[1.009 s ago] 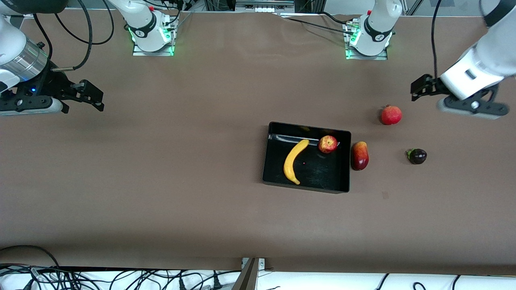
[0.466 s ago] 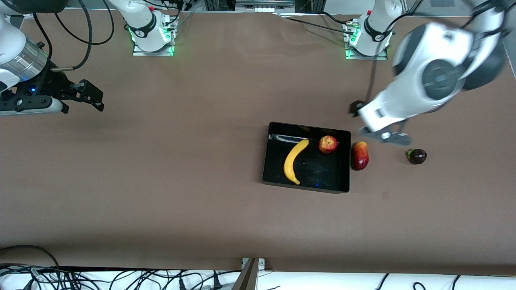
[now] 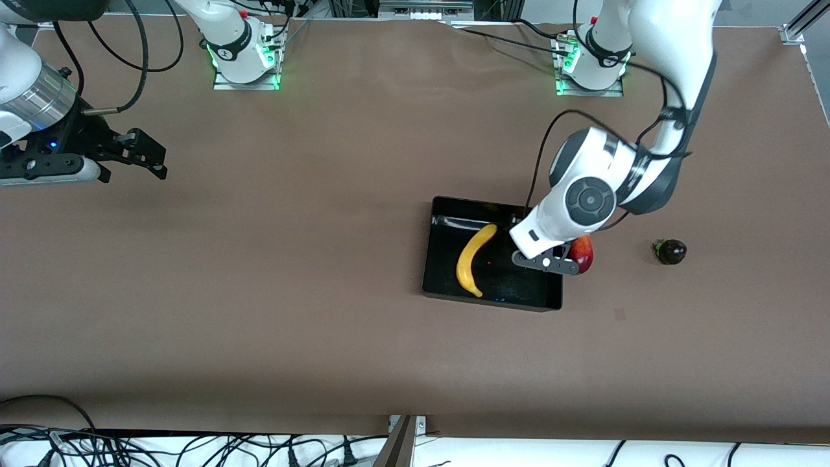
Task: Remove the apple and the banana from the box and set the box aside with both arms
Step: 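Grasp the red apple in the tray with the left gripper and lift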
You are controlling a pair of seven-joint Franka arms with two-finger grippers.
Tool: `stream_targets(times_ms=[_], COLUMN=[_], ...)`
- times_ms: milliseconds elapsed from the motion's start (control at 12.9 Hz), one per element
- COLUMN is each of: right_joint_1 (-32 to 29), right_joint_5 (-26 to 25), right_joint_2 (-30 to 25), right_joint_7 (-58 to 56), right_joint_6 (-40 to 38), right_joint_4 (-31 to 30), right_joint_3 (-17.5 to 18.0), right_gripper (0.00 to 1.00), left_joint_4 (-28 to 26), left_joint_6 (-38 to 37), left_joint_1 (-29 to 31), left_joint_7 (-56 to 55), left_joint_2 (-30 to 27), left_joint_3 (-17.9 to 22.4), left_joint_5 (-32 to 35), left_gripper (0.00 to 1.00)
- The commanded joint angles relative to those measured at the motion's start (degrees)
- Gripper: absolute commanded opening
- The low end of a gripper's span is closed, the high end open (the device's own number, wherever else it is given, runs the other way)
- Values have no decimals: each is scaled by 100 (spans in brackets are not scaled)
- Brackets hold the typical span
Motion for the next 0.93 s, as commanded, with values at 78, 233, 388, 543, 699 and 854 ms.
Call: stream_targets(times_ms=[78,233,388,543,699,854], right_joint_1=[1,1,1,10,10,10], right_joint_5=[60,60,60,60,60,60], right_joint_2=[11,11,11,11,11,11], right_joint_7=[37,37,37,37,37,37], right_joint_6=[-8,-8,-8,-8,-8,-8], right_joint_4=[55,64,55,55,55,55], right_joint_3=[6,6,-3,6,6,6], right_gripper=[100,100,100,100,100,100], left_joint_4=[-341,-350,-594,-780,-737,-702], left_joint_6=[489,489,707,823,789,779], left_joint_1=[-271,-297,-280,-175,-191,-148], left_joint_7=[-551,-816,-852,-975,-1019,-1037], left_joint_2=[297,455,491,482,447,438], left_joint_3=[24,6,-3,-29,-64,-90], left_joint_5=[820,1227,1228,862,595,463], left_gripper=[100,100,100,100,54,30])
